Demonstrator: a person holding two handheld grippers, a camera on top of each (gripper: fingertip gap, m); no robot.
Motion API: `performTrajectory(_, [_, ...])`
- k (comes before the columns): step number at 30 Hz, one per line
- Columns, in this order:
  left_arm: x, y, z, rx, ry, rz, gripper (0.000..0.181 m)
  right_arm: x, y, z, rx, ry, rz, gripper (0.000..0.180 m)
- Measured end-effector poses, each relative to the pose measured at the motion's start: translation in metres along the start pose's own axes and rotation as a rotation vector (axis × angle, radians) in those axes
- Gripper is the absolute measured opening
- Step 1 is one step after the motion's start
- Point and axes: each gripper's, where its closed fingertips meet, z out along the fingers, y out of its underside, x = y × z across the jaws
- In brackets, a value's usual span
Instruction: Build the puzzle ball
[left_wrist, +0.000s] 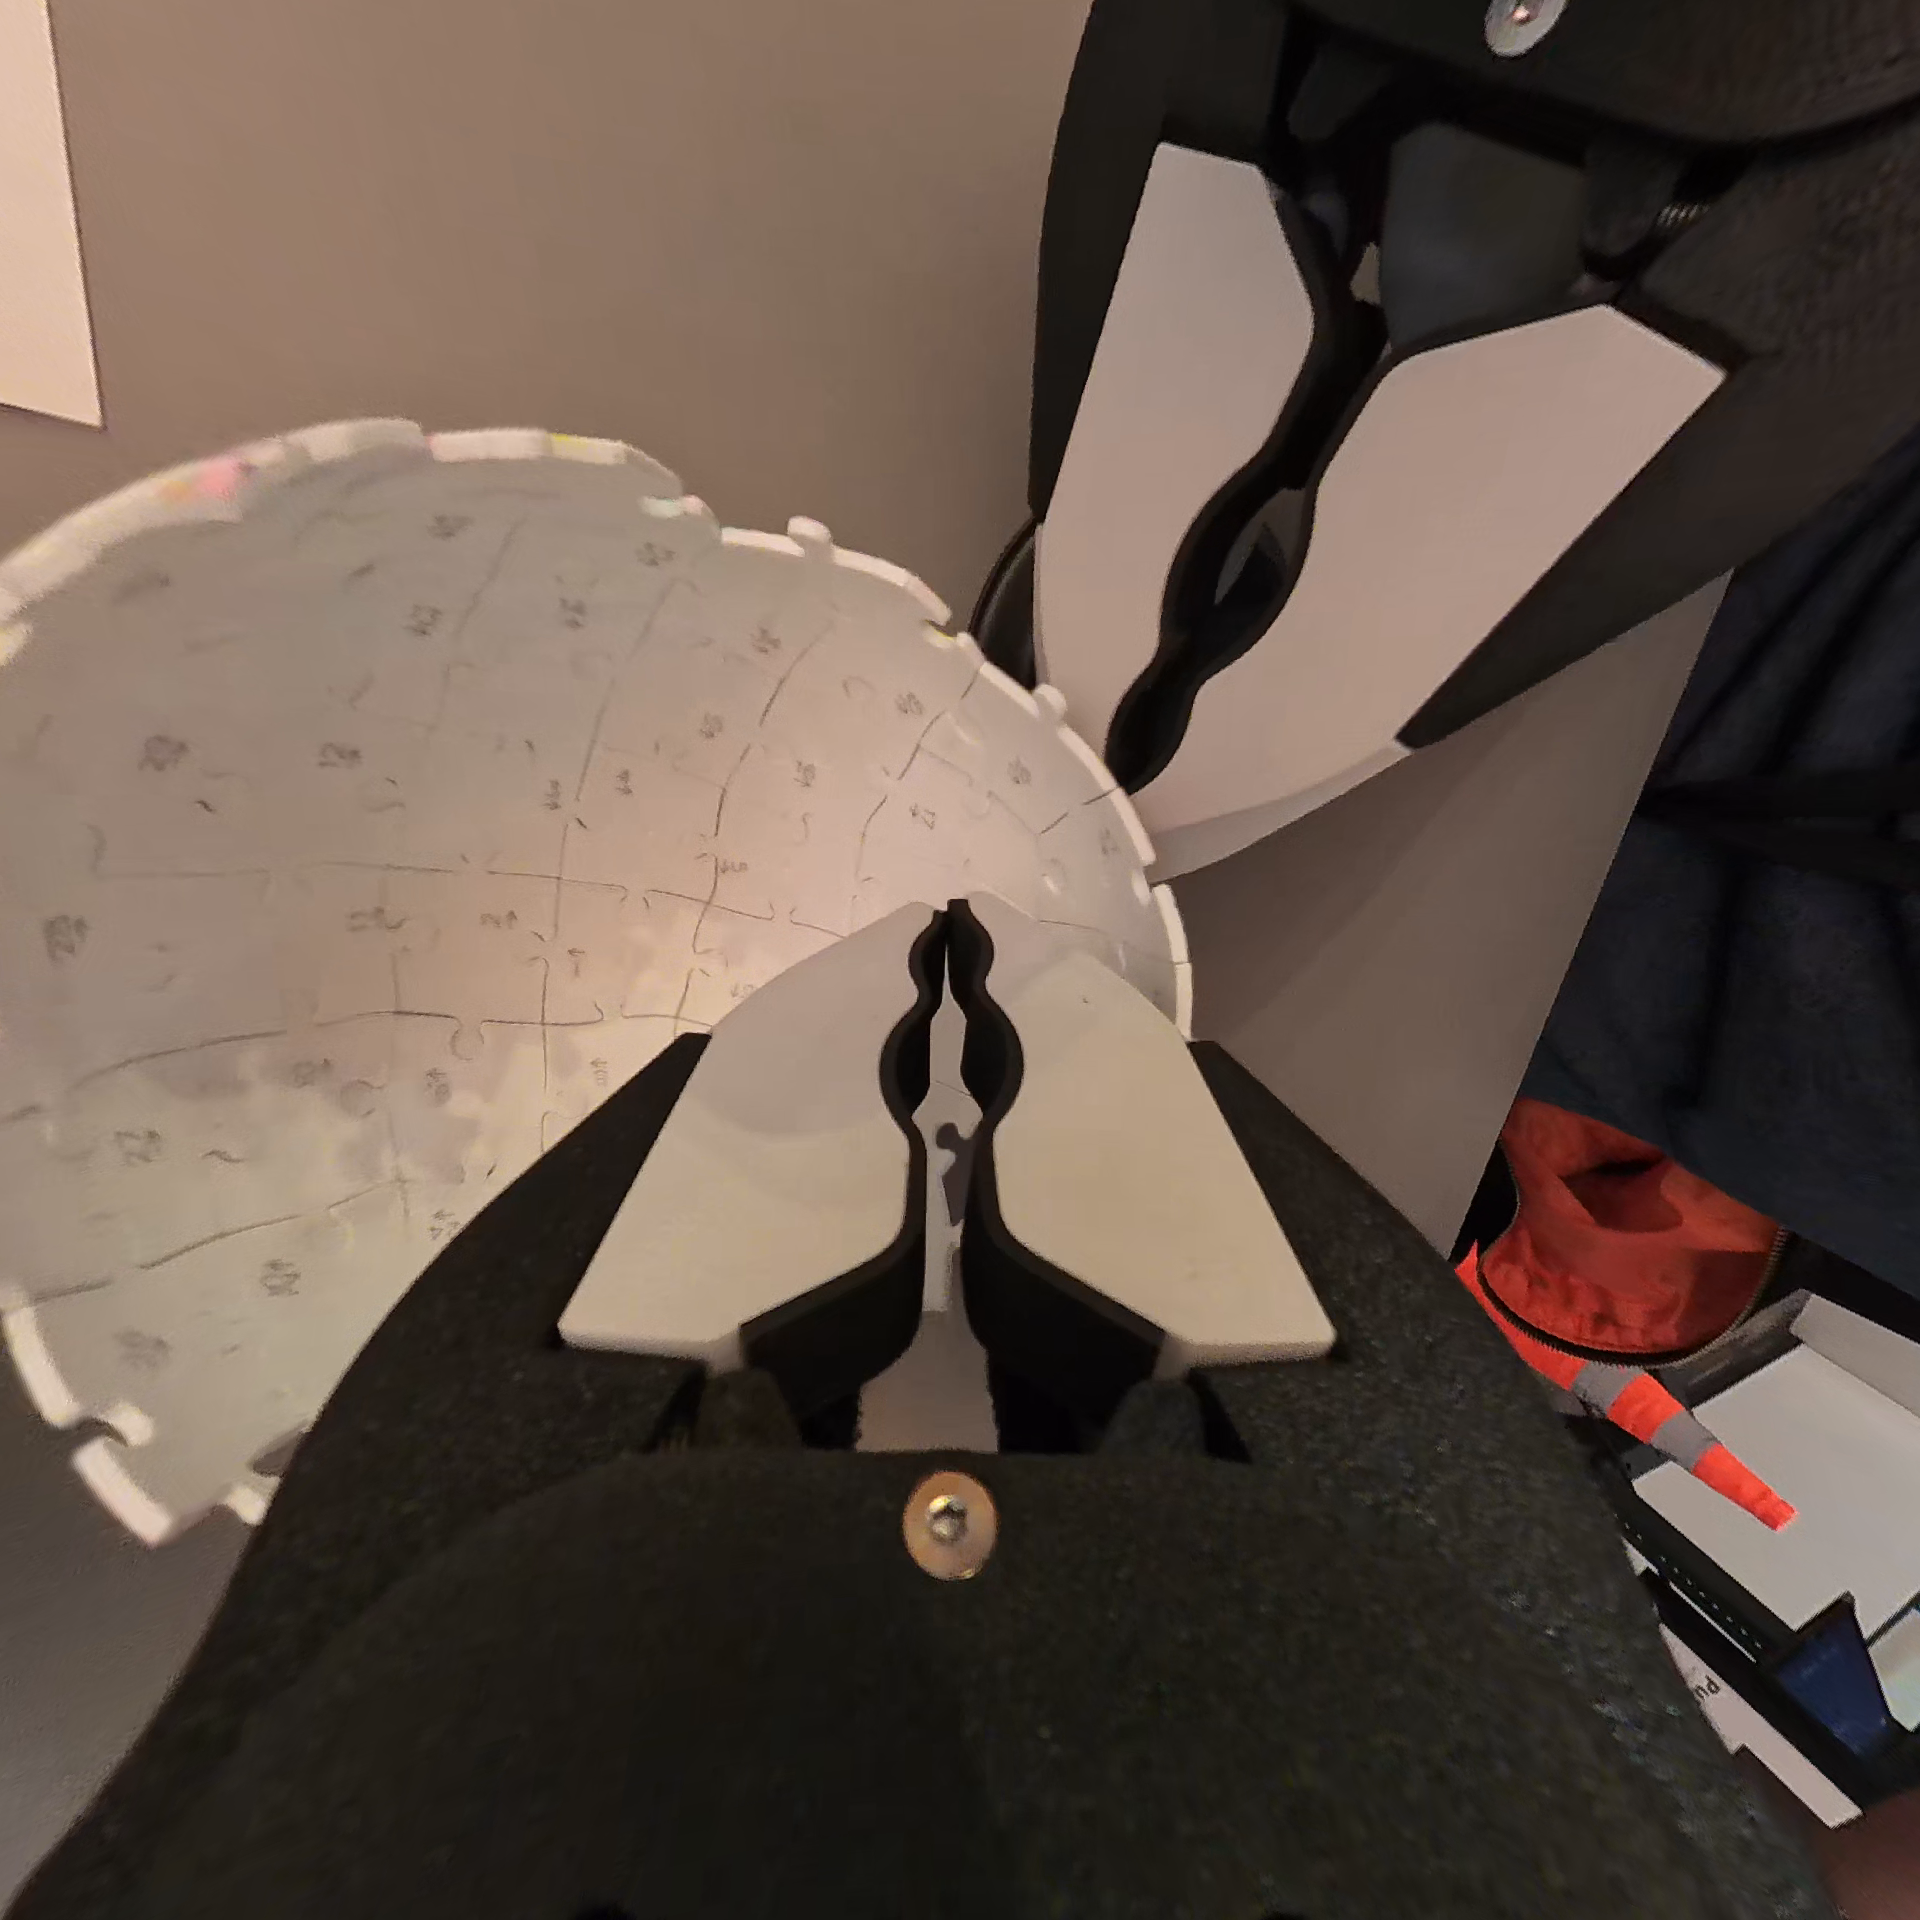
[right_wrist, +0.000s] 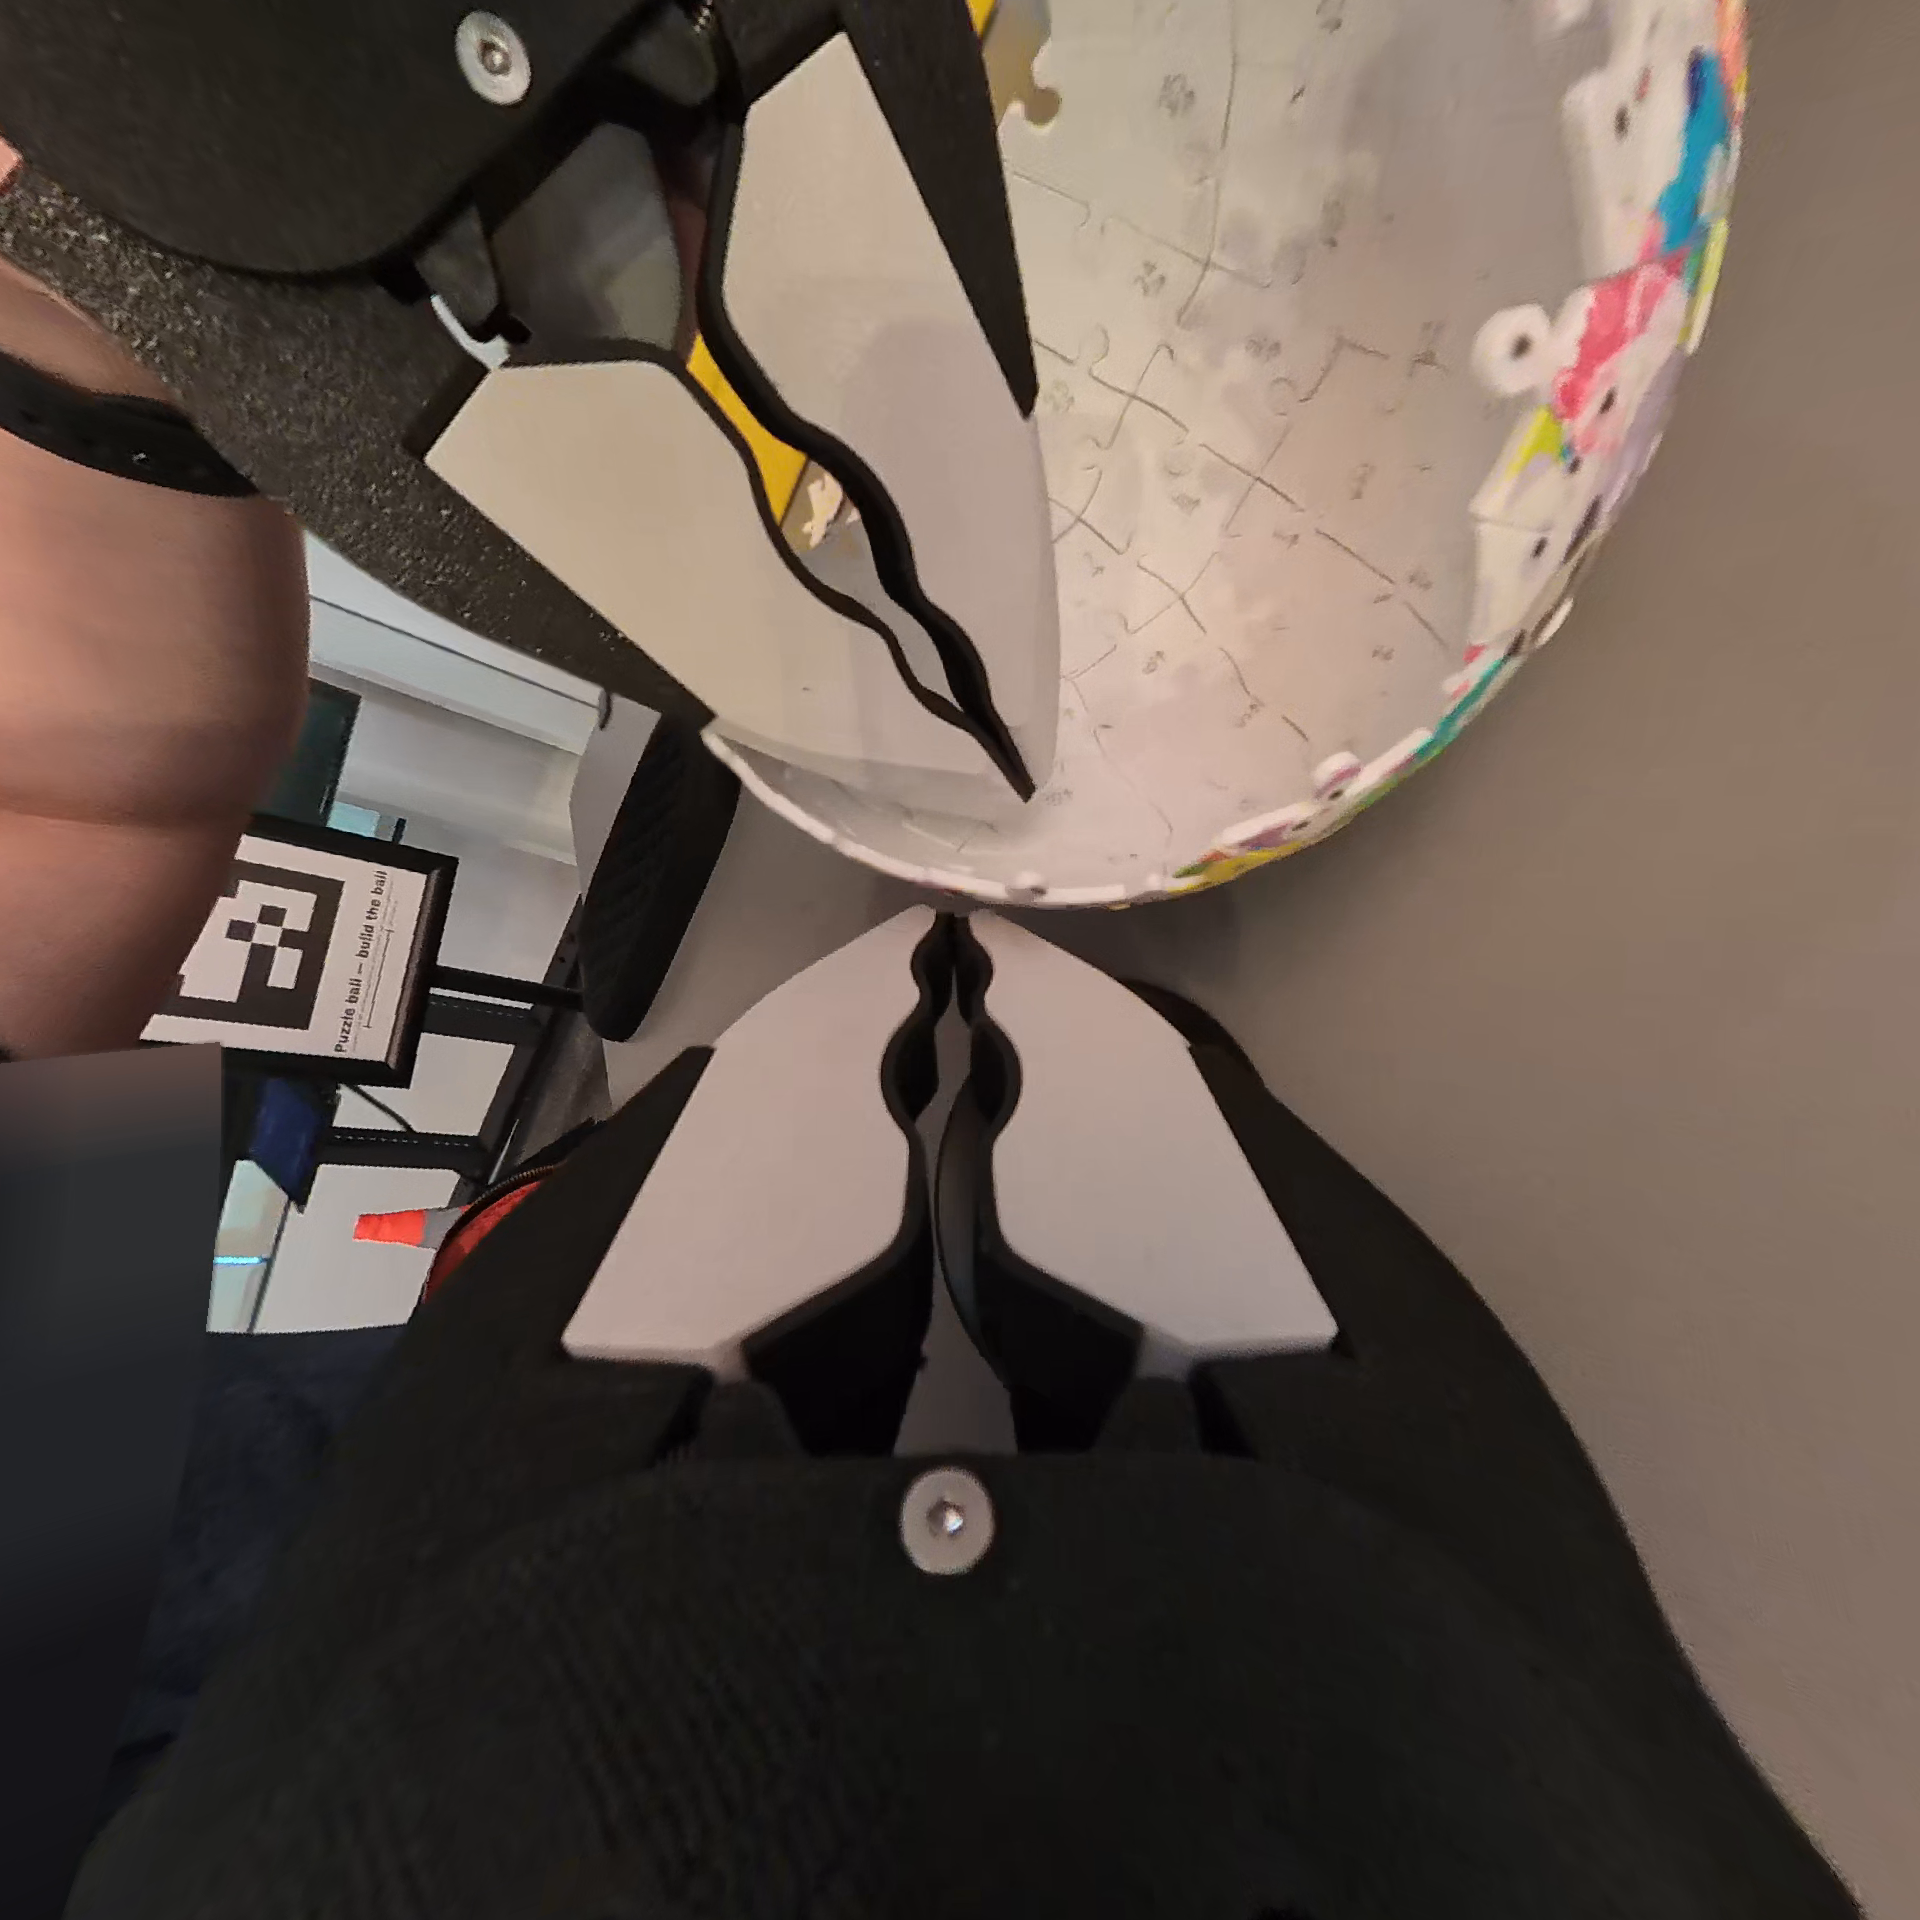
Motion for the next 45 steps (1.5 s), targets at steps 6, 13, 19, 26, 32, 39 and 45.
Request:
performTrajectory(6, [0.002, 0.003, 0.003, -0.017, 0.009, 0.007, 0.000, 0.002, 0.000, 0.001, 0.002, -0.019, 0.035, 0.001])
performTrajectory(13, [0.002, -0.001, 0.006, -0.027, 0.020, 0.038, 0.000, 0.006, -0.003, -0.002, 0.009, -0.024, 0.049, 0.001])
performTrajectory(19, [0.003, -0.004, 0.009, -0.044, 0.025, 0.083, 0.000, 0.008, -0.005, -0.005, 0.009, -0.039, 0.067, 0.001])
performTrajectory(26, [0.003, -0.006, 0.009, -0.046, 0.009, 0.112, 0.000, 0.010, -0.005, -0.006, 0.005, -0.035, 0.067, 0.000])
performTrajectory(32, [0.004, -0.008, 0.007, -0.041, -0.001, 0.142, 0.000, 0.012, -0.007, -0.008, 0.006, -0.041, 0.086, 0.000])
performTrajectory(39, [0.004, -0.011, 0.004, -0.011, -0.004, 0.138, 0.000, 0.011, -0.009, -0.017, 0.007, -0.043, 0.064, 0.000])
performTrajectory(45, [0.006, -0.013, 0.002, 0.004, 0.003, 0.142, 0.000, 0.018, -0.009, -0.023, 0.001, -0.021, 0.059, 0.000])
